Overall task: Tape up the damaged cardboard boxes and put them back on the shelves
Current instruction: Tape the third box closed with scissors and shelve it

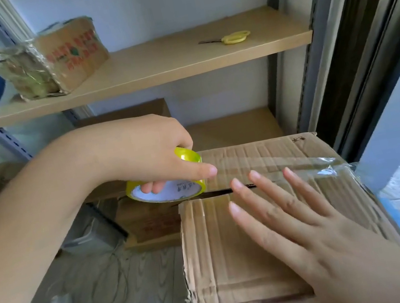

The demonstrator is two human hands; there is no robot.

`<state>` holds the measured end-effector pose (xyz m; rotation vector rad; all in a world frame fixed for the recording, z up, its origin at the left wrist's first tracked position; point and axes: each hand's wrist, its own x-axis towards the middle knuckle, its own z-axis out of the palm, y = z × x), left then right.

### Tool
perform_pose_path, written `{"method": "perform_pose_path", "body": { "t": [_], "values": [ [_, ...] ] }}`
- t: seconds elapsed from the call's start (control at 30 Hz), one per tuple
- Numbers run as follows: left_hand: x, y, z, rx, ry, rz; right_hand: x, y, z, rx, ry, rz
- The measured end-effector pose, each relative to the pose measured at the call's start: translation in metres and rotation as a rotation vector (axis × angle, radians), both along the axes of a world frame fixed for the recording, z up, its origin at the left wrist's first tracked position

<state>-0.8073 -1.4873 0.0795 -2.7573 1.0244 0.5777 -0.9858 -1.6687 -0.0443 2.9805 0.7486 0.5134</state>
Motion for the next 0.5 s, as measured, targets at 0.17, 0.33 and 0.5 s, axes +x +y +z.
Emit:
{"method": "perform_pose_path", "body": {
  "t": [0.17, 0.33, 0.5],
  "values": [
    [-0.004, -0.001, -0.006, -0.026, -0.053, 0.025, 0.012, -0.005, 0.001, 0.143, 0.199, -0.319],
    [-0.001, -0.009, -0.009, 0.006, -0.024, 0.023, 0.021, -0.030, -0.005, 0.248, 0.247, -0.655],
    [0.006, -0.020, -0.014, 0.088, 0.050, 0.003, 0.022, -0.048, -0.012, 0.395, 0.443, -0.725]
  ]
}}
